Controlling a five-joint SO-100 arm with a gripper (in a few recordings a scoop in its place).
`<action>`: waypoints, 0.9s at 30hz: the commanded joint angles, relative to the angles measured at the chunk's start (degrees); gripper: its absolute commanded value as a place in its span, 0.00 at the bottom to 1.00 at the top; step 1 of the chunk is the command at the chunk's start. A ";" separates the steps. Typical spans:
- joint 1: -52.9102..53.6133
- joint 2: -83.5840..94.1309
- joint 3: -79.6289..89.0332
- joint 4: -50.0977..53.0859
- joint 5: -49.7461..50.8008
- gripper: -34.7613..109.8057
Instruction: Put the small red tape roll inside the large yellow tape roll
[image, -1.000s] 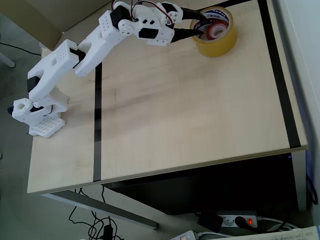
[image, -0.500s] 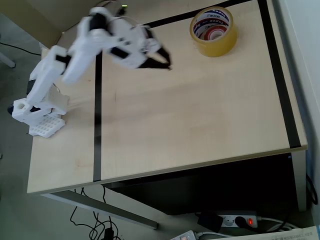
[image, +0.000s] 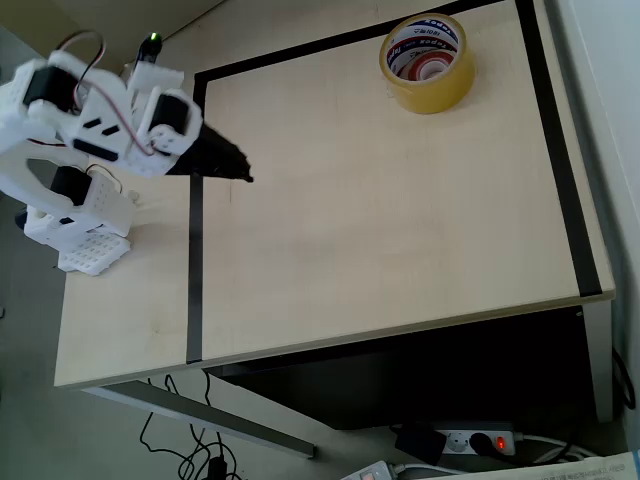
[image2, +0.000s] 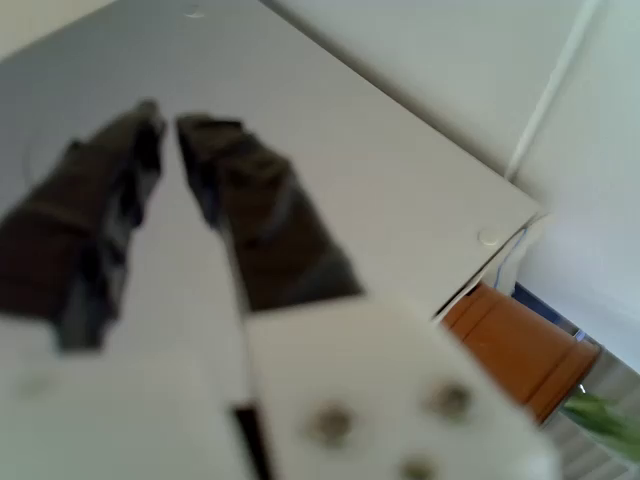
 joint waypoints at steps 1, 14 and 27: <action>-1.23 29.88 32.26 -12.04 2.20 0.24; -12.04 41.22 58.80 -14.24 7.65 0.24; -15.12 70.93 68.12 16.61 12.48 0.24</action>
